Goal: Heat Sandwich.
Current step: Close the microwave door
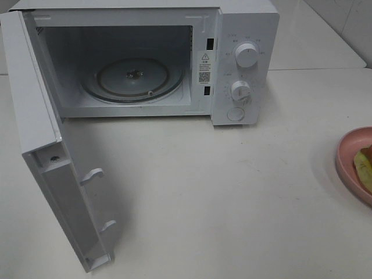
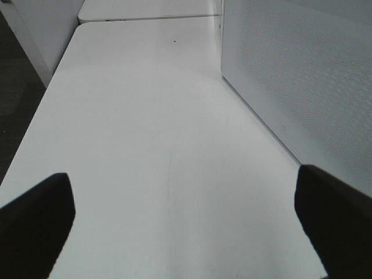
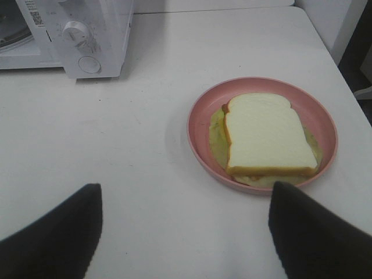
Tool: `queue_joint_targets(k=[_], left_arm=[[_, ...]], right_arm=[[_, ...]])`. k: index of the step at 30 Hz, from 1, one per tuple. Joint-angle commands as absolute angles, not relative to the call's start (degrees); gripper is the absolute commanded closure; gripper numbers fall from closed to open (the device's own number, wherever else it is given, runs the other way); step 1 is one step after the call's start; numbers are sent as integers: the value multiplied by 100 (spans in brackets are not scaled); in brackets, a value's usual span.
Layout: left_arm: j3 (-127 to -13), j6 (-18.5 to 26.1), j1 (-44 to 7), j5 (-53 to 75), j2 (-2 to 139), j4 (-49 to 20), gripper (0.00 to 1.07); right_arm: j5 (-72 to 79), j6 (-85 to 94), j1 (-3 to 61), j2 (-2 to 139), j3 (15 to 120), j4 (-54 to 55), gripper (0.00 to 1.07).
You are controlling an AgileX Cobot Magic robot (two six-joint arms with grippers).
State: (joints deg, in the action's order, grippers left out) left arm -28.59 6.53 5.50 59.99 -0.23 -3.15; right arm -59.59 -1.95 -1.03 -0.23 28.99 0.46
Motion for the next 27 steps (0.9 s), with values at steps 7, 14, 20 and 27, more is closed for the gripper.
queue_joint_targets(k=[7, 14, 20, 27], left_arm=[[-2836, 670, 533, 5936, -132, -355, 9], [-2836, 670, 533, 5936, -132, -355, 9], [-2836, 670, 533, 5936, -132, -355, 9], [-2836, 670, 533, 5936, -132, -361, 9]], right_arm=[[-5947, -149, -138, -172, 2893, 74, 31], [-5947, -149, -138, -172, 2893, 74, 31], [-5947, -149, -138, -172, 2893, 74, 31], [-5947, -149, -138, -172, 2893, 74, 31]])
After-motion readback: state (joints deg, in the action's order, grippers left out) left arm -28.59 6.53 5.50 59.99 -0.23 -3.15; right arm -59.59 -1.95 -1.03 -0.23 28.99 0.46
